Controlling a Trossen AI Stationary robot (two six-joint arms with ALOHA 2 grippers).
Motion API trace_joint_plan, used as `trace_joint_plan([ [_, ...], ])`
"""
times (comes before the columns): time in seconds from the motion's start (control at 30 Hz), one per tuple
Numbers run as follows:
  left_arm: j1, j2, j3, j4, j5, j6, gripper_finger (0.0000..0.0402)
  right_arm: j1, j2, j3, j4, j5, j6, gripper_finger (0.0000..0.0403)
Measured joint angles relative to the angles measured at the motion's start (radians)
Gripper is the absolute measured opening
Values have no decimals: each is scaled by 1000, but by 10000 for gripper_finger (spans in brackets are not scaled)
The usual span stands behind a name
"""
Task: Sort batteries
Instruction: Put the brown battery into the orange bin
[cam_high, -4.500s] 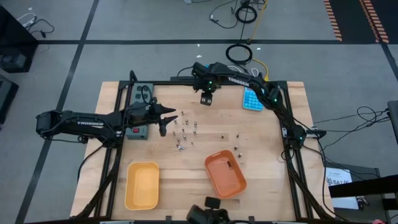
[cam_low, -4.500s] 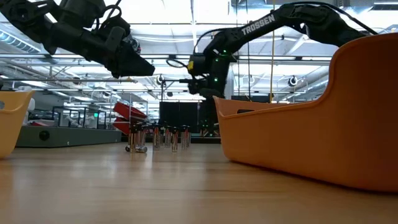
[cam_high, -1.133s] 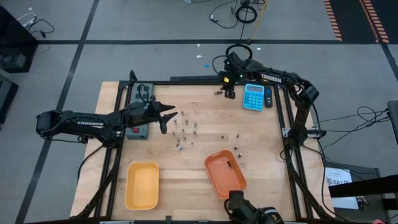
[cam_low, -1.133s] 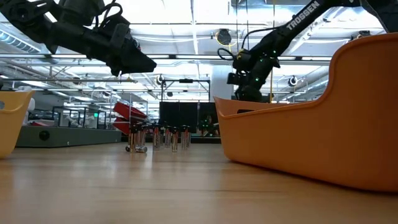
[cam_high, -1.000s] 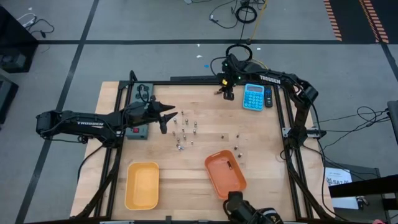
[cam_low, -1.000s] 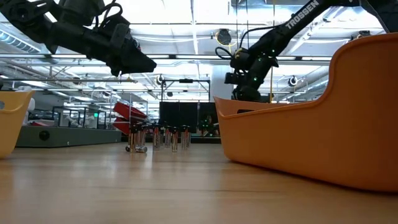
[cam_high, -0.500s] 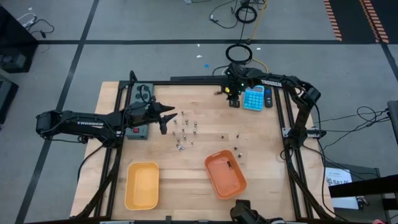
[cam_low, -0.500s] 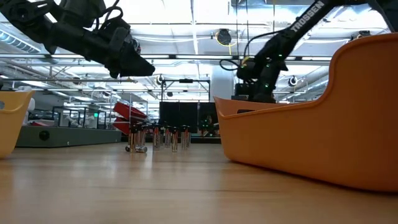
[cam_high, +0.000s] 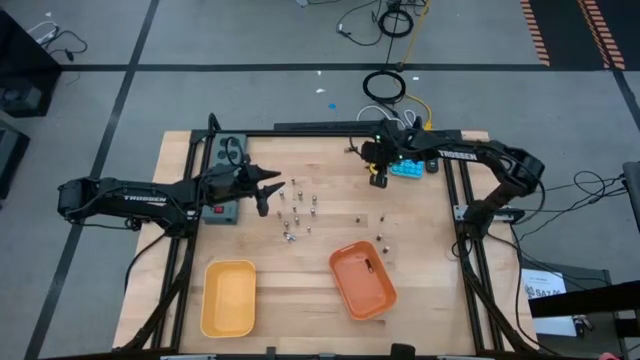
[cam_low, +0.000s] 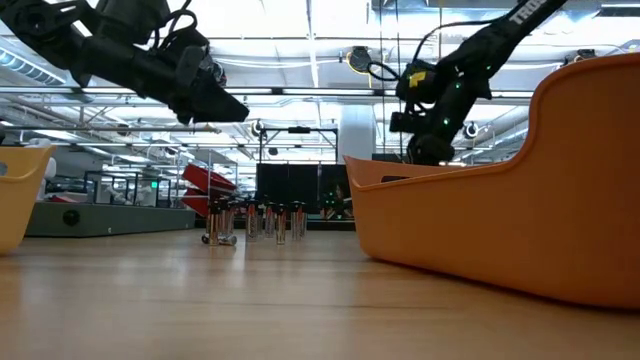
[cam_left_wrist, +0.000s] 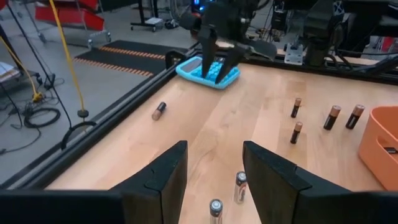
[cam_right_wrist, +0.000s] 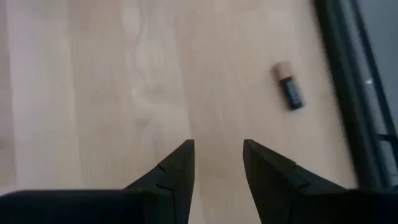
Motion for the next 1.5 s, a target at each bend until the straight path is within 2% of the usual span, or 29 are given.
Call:
trace_joint_plan([
  [0.17,-1,0,0,20,1,-9,164,-43,52,29,-26,7,-69,129],
  [0.37,-2,0,0,16,2,-16,164,-123,163,84,-39,30,-344,124],
  [0.67,-2,0,0,7,5,-17,164,-237,264,111,97,25,-646,94],
  [0.8,-2,0,0,-5,5,-17,164,-233,265,111,100,-4,-592,114],
  [1.03,-2,0,0,-6,4,-17,164,-217,266,111,90,-30,-488,208],
  [1.1,-2,0,0,-3,4,-18,164,-211,266,111,91,-37,-462,224],
  [1.27,-2,0,0,13,0,-18,164,-198,266,175,57,-138,-347,231],
  [1.37,-2,0,0,15,0,-18,164,-180,266,222,-17,-118,-315,228],
  [1.5,-2,0,0,14,0,-17,164,-123,265,273,-70,-5,-306,227],
])
